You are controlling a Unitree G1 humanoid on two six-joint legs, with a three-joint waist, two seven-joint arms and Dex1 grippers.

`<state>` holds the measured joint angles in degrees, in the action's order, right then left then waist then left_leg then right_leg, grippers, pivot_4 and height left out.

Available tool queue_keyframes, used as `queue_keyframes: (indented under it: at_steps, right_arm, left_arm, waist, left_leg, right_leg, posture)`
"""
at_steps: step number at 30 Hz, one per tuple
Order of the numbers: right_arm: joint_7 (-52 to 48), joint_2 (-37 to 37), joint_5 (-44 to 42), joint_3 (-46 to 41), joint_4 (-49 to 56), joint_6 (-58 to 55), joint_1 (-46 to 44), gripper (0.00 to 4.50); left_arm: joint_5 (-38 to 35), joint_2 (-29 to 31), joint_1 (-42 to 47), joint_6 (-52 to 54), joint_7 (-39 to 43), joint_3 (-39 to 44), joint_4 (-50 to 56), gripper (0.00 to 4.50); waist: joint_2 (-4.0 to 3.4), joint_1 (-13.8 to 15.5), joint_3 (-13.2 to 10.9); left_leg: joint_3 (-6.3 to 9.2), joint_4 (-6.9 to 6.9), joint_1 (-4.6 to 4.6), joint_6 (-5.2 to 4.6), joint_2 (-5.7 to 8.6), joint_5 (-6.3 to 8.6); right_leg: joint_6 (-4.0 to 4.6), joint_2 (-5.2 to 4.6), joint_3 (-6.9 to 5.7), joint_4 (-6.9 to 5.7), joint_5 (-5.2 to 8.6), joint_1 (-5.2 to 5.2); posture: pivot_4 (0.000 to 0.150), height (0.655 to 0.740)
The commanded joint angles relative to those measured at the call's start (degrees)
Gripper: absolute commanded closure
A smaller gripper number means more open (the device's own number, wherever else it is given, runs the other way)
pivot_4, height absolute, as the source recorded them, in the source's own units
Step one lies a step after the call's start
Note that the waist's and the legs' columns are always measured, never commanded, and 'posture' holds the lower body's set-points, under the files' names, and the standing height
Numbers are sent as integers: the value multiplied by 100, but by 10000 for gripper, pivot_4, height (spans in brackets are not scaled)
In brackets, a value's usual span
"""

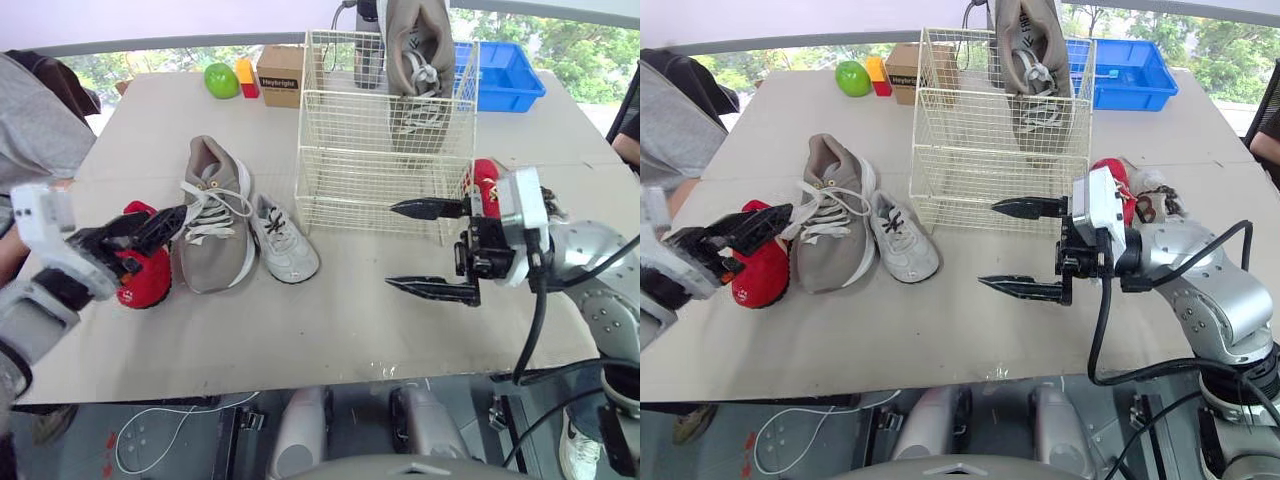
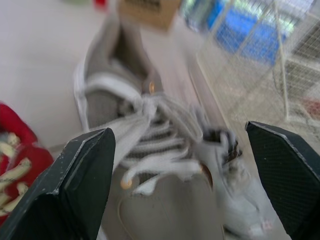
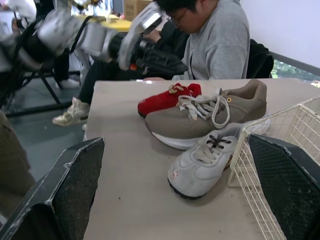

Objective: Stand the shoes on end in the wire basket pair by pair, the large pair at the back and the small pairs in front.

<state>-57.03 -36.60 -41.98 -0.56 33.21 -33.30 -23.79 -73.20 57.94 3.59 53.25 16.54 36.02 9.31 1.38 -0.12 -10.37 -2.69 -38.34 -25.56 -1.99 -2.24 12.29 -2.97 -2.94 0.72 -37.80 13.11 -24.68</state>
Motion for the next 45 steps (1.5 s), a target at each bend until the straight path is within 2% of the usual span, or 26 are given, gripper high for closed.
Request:
queue_keyframes:
  at_steps: [1,3,6,9,10,13,16,19,21,24,26,28,31,36,39,42,45]
  right_arm:
    - [227,3,-13,-68,365,128,20,522]
    - [393,3,-95,-66,549,32,80,522]
    - [549,-82,-119,-118,706,-28,207,522]
    - [781,-175,-103,-188,902,-100,374,0]
    - [860,-193,-101,-200,972,-119,422,0]
    - [1092,-243,-136,-234,1150,-191,552,0]
    - [1285,-288,-108,-230,1278,-236,647,0]
    - [1368,-281,-110,-185,1272,-224,651,0]
    - [1386,-270,-87,-142,1242,-201,632,0]
    - [1364,-139,41,-10,1009,-45,523,0]
    - [1320,-70,25,-8,908,28,532,0]
    - [1276,-35,26,-21,828,88,554,0]
    - [1275,47,94,23,697,176,494,0]
    - [1739,396,376,-53,625,386,348,0]
    - [2595,782,746,-320,760,526,386,0]
    - [3462,1140,1130,-610,1005,572,497,0]
    - [3768,1128,1152,-778,1465,369,815,0]
  left_arm:
    - [472,377,990,500,340,-762,-1159,0]
    - [1098,489,1835,646,795,-1558,-1934,0]
    - [2310,316,3058,393,1409,-2715,-3159,0]
    - [3348,274,3623,148,2696,-3965,-3766,8913]
    - [3569,224,3754,74,2963,-4172,-3940,11919]
    - [4152,73,3909,-576,3731,-4422,-4231,25493]
    - [4172,-52,3977,-301,3835,-4074,-4298,36556]
    - [3980,-74,3829,117,3608,-3449,-4018,42641]
    - [3863,-94,3711,406,3436,-3060,-3769,42651]
    - [2895,-368,3667,1832,2426,-1261,-2498,42655]
    - [2655,-588,3860,2489,1657,-356,-1723,42664]
    - [2589,-832,4242,2801,999,141,-1243,42667]
    - [2399,-1280,5101,2806,451,344,-906,42669]
    - [2700,-2458,6489,1433,-245,-21,-1047,42669]
    - [3936,-2909,7077,-926,57,-1081,-1824,42669]
    - [5241,-3339,7556,-3670,240,-1964,-3146,42669]
    - [5956,-3770,8061,-5773,14,-2288,-4661,42669]
  waist:
    - [1,9,1]
    - [1,7,1]
    - [5,36,2]
    - [7,14,3]
    - [6,25,5]
    - [-8,89,13]
    - [-6,110,14]
    - [-6,100,14]
    - [-3,80,12]
    - [18,81,-1]
    - [66,88,-21]
    - [83,95,-25]
    - [86,104,-24]
    - [88,128,-22]
    - [88,105,-22]
    - [87,108,-22]
    - [87,110,-22]
  left_leg:
    - [-2,1,0,0,1,0]
    - [-4,2,0,1,2,0]
    - [7,4,-5,3,0,-1]
    - [-2,7,-8,3,-4,0]
    - [-6,8,-8,3,-4,0]
    - [-5,8,-7,3,-2,0]
    - [-4,2,-10,2,-1,0]
    - [-7,-2,-13,0,1,0]
    - [-7,-2,-14,-1,-1,1]
    - [-1,-2,-17,-1,-5,1]
    - [17,-5,-28,0,-11,0]
    - [38,-12,-36,2,-22,-1]
    - [59,-15,-31,2,-2,-1]
    - [53,-16,-19,12,9,-8]
    - [53,-16,-18,15,10,-10]
    - [49,-7,-18,19,10,-13]
    - [32,2,-22,29,11,-19]
  right_leg:
    - [0,0,0,-4,0,6]
    - [0,4,1,-4,-1,4]
    - [-20,19,-6,-11,-13,0]
    - [-22,19,2,-6,-14,-6]
    - [-22,17,4,-10,-14,-7]
    - [1,16,3,-10,0,-7]
    - [2,11,3,-8,0,-3]
    - [0,4,7,-6,0,-3]
    - [-1,4,9,-5,0,-4]
    - [-26,6,5,-8,-13,-7]
    - [-26,11,-11,-14,-14,-10]
    - [-26,12,-24,-15,-14,-9]
    - [-26,10,-24,-15,-15,0]
    - [-26,6,-32,-14,-16,21]
    - [-25,8,-33,-17,-17,20]
    - [-24,11,-31,-13,-17,18]
    - [-24,9,-21,-7,-17,9]
  posture:
    - [1500,7400]
    - [1500,7400]
    - [1500,7400]
    - [1500,7400]
    - [1500,7400]
    - [1500,7400]
    - [1500,7400]
    - [1500,7400]
    - [1500,7400]
    - [1500,7400]
    - [1500,7400]
    - [1500,7400]
    - [1500,7400]
    - [1500,7400]
    - [1500,7400]
    - [1500,7400]
    - [1500,7400]
